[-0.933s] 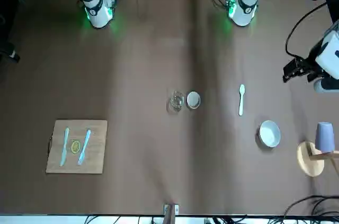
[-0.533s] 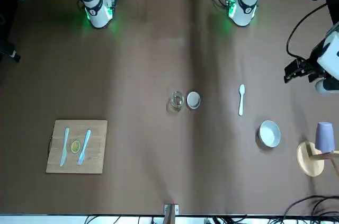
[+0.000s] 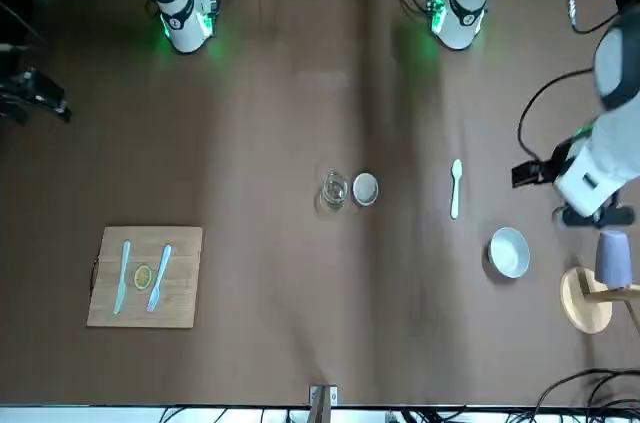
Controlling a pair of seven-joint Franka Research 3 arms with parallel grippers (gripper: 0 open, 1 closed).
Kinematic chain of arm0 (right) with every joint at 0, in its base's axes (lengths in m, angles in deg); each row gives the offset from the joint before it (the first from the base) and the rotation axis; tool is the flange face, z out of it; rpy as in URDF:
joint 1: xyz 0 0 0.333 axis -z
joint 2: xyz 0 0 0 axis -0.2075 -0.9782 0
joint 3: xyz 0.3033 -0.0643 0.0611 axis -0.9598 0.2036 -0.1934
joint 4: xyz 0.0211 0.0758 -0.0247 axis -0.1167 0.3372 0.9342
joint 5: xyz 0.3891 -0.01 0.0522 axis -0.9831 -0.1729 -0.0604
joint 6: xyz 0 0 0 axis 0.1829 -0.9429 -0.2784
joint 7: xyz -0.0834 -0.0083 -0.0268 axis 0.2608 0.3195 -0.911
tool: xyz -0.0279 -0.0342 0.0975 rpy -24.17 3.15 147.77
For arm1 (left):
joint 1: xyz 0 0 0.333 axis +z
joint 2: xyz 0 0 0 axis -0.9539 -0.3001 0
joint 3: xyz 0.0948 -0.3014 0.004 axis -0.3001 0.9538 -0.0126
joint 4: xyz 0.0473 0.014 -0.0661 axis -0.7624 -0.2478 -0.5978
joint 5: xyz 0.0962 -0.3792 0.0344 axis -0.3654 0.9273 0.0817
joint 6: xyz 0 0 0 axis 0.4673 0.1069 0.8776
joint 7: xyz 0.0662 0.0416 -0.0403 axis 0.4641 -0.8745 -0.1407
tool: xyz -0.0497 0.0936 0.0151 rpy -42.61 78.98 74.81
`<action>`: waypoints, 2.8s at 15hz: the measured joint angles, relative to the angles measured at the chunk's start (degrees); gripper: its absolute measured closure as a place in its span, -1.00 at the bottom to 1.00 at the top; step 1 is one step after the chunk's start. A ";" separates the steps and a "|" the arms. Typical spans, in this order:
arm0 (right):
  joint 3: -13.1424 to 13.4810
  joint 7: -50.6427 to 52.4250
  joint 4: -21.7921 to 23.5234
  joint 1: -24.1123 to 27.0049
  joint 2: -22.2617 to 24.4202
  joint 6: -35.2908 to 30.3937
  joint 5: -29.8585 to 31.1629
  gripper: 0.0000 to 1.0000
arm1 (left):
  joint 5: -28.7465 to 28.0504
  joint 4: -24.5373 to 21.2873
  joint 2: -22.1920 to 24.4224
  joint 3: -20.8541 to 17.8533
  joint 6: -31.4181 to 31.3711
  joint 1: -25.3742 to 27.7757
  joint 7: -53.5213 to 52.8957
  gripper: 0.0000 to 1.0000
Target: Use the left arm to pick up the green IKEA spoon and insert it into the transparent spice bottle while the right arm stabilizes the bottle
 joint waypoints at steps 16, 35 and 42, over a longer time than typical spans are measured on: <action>-0.29 30.66 0.16 -14.73 -18.31 8.14 -1.96 -1.00 | -0.59 -27.72 -11.26 0.57 -37.88 -3.28 0.00 -0.99; -0.34 79.23 1.30 -13.52 -24.04 9.58 -24.47 -1.00 | -2.89 -34.15 -12.78 0.84 -44.03 -3.24 0.00 -0.12; -0.57 92.51 4.19 -15.22 -27.97 12.83 -36.50 -1.00 | -2.90 -34.18 -12.46 1.15 -43.94 -3.53 0.00 0.54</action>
